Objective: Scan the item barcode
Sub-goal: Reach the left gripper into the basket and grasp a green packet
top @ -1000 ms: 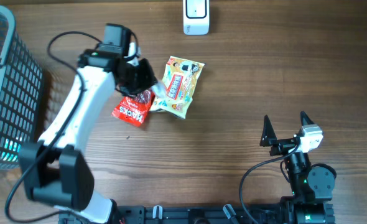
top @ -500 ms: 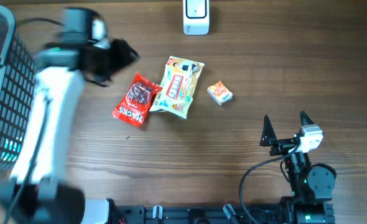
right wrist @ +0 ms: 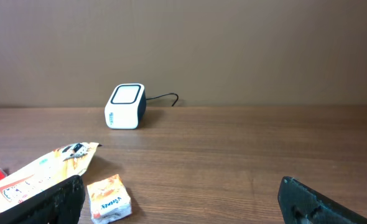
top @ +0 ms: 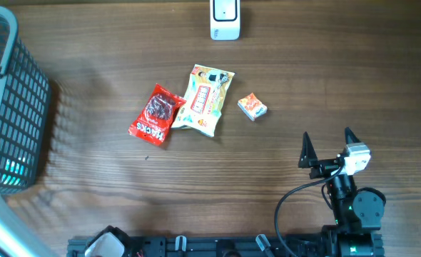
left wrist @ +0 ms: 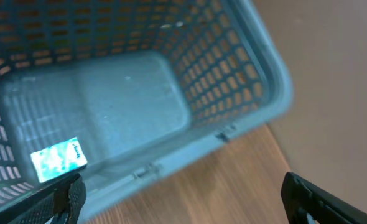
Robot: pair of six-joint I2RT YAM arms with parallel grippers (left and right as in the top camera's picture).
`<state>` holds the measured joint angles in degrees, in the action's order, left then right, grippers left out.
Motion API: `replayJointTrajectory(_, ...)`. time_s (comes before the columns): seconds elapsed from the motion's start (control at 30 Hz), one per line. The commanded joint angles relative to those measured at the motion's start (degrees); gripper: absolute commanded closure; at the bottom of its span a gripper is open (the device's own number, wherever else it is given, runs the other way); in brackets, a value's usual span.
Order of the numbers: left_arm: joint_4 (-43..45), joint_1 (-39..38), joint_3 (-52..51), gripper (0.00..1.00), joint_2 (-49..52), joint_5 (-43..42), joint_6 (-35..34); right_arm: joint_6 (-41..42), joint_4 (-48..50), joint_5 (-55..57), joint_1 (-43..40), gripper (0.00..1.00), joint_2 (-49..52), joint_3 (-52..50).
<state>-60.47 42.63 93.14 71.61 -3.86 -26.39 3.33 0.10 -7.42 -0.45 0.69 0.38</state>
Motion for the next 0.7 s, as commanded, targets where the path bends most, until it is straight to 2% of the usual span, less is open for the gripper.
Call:
replayJointTrajectory(0.0, 1.55, 2.58, 0.17, 0.00, 7.41, 2.99, -2.73, -0.31, 0.28, 0.52, -0.17, 0.00, -0.26, -0.09)
replayJointTrajectory(0.07, 2.12, 4.44, 0.17, 0.00, 12.35, 3.93, -5.95, -0.33, 0.28, 0.52, -0.17, 0.00, -0.26, -0.09)
replayJointTrajectory(0.37, 1.90, 11.37, 0.17, 0.00, 29.14, 4.59, -6.08, -0.33, 0.28, 0.52, -0.17, 0.00, -0.26, -0.09)
replayJointTrajectory(0.67, -2.21, 11.87, 0.07, 0.00, 39.10, 4.57, -6.05, -0.31, 0.28, 0.52, -0.17, 0.00, -0.26, -0.07)
